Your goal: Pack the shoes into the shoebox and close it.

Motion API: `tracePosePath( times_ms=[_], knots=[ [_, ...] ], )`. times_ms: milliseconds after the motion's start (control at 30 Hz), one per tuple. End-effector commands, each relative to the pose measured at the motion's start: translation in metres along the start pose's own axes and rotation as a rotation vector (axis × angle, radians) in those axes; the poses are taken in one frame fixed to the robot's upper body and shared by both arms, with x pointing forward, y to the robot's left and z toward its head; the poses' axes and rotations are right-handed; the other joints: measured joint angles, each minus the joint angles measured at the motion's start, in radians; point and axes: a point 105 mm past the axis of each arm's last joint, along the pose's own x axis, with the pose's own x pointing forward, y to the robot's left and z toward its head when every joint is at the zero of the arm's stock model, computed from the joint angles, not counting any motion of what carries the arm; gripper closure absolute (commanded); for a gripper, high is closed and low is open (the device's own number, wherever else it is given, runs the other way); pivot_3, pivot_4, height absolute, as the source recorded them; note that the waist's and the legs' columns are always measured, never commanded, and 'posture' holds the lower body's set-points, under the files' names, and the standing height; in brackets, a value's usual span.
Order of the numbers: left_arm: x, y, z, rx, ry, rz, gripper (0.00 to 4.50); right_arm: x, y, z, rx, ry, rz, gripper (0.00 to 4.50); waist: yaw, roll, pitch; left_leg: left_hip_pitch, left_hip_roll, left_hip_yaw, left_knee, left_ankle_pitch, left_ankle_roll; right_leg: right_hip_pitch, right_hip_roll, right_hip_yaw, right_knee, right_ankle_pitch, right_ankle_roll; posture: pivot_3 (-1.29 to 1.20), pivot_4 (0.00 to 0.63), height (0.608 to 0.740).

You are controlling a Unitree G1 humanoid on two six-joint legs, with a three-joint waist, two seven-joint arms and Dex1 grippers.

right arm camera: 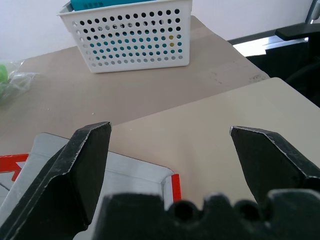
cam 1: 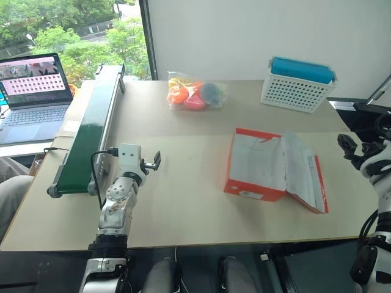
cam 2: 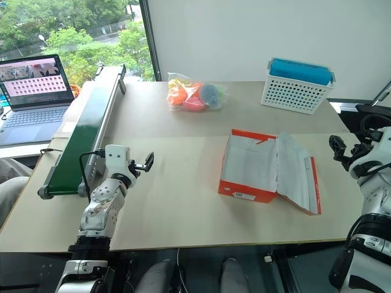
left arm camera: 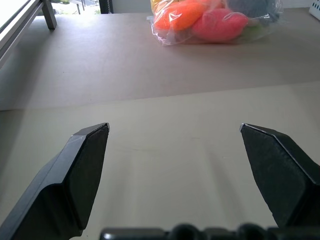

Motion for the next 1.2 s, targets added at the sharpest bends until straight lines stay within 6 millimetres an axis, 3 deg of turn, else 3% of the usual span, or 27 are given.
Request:
tracePosePath(
  times_ms=[33,100,133,200,367,533,733,967,1200],
  knots=[
    [0.002,-0.008,0.033,0.022,-0.122,-0.031,0.00,0.002,0.034,0.021,-0.137,-0.052,0.110,0.03,0.000,0.000,0.000,0.000,0.000,0.000,0.000,0.000,0.000,0.000,0.000,0.000,0.000,0.000,0.000,0.00,0.150,0.705],
    [0.002,-0.011,0.051,0.046,-0.186,-0.043,0.00,0.003,0.089,0.018,-0.255,-0.029,0.300,0.03,-0.009,0.001,0.001,0.000,0.000,0.000,0.000,0.000,0.000,-0.001,0.000,0.000,0.000,0.000,0.000,0.00,0.150,0.705],
    [0.001,-0.006,0.058,0.065,-0.210,-0.025,0.00,-0.003,0.124,0.020,-0.292,-0.032,0.434,0.03,-0.013,0.001,0.001,0.000,0.000,0.001,0.000,0.000,0.000,-0.001,0.000,0.001,0.000,0.000,0.000,0.00,0.150,0.705],
    [0.000,0.008,0.062,0.079,-0.211,0.026,0.00,-0.020,0.174,0.020,-0.338,-0.015,0.649,0.03,-0.020,0.001,0.001,0.001,0.001,0.001,0.000,0.000,-0.001,-0.001,0.001,0.003,0.001,0.000,0.000,0.00,0.150,0.705],
    [-0.004,0.040,0.075,0.041,-0.230,0.099,0.00,-0.079,0.243,0.015,-0.390,0.025,1.067,0.03,0.001,0.001,0.001,0.000,0.002,-0.001,-0.001,0.001,-0.002,-0.001,0.002,0.000,0.002,0.000,0.000,0.00,0.150,0.705],
    [-0.012,0.076,0.053,0.040,-0.115,0.199,0.00,-0.111,0.264,0.001,-0.382,0.100,1.247,0.03,0.022,0.001,0.002,-0.001,-0.001,-0.003,0.001,-0.001,0.001,0.000,-0.003,-0.005,-0.001,0.000,0.000,0.00,0.150,0.705],
    [-0.027,0.094,0.027,0.060,0.040,0.210,0.00,-0.109,0.262,-0.012,-0.407,0.124,1.196,0.03,0.021,-0.002,0.003,-0.002,-0.001,-0.002,0.002,-0.005,-0.005,-0.001,-0.011,-0.013,0.000,0.001,0.000,0.00,0.150,0.705],
    [-0.033,0.127,0.031,0.071,0.062,0.266,0.00,-0.110,0.276,-0.030,-0.416,0.118,1.162,0.03,0.019,-0.002,0.004,-0.001,0.000,-0.004,0.000,-0.003,-0.012,-0.001,-0.010,-0.021,0.002,0.002,-0.002,0.00,0.150,0.705],
    [-0.028,0.135,0.035,0.083,0.063,0.297,0.00,-0.097,0.275,-0.043,-0.391,0.115,1.060,0.03,0.023,-0.003,0.004,-0.002,-0.001,-0.003,0.001,0.001,-0.017,-0.001,-0.011,-0.022,0.001,0.002,-0.002,0.00,0.150,0.705]
  ],
)
